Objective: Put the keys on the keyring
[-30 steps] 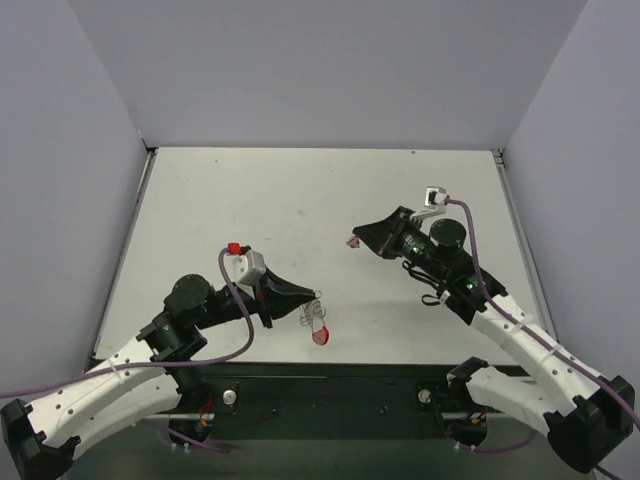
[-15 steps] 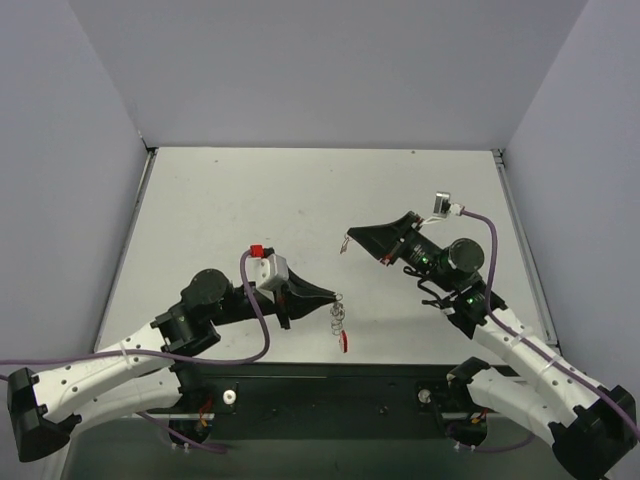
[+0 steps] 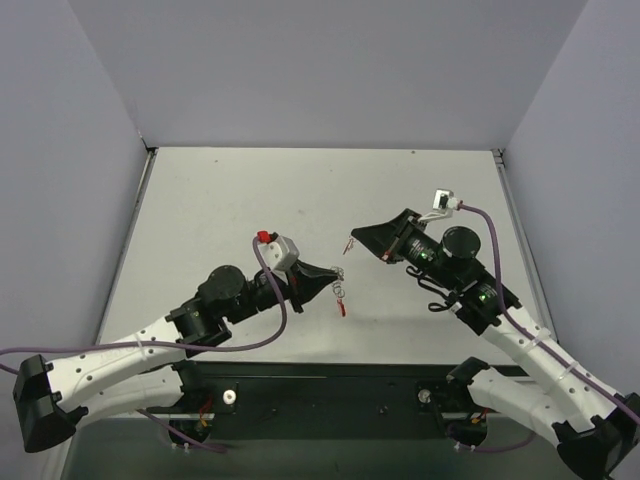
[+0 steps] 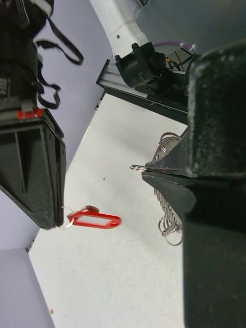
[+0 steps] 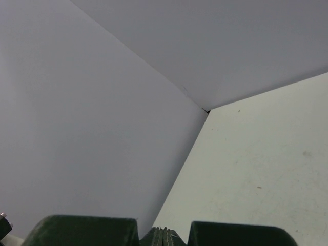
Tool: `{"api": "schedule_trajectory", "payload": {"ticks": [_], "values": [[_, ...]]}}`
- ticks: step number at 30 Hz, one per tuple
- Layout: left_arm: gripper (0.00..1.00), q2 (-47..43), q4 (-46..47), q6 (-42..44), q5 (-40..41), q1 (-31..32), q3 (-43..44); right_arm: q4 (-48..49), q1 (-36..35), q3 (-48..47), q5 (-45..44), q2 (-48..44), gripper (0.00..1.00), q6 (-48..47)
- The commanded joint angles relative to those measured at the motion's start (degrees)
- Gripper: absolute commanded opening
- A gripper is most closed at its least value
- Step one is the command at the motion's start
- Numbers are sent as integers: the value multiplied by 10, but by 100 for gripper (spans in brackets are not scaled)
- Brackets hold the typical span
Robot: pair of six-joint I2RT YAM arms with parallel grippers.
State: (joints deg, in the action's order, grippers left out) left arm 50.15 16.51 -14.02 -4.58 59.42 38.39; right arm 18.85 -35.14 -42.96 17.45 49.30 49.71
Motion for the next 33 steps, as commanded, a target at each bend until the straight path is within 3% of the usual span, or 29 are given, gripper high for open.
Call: {"api": "schedule_trajectory", "payload": {"ticks": [1,9,15,19,26,33], "values": [[0,15,51,-28,54,5,15,-143,-16,-66,-75,4,0,-34],[0,30,142,-82,80,21,-25,-282,-43,-103,-141,17,0,-12],[0,58,170,-29,170,104,-17,-302,-70,-109,-163,23,0,-9],[0,47,155,6,154,112,-9,-294,-74,-111,-109,19,0,-84],[0,-17,3,80,111,111,8,-290,-70,-114,27,-17,0,-241],[0,-113,15,106,74,111,-50,-313,-48,-136,180,0,0,-277]]}}
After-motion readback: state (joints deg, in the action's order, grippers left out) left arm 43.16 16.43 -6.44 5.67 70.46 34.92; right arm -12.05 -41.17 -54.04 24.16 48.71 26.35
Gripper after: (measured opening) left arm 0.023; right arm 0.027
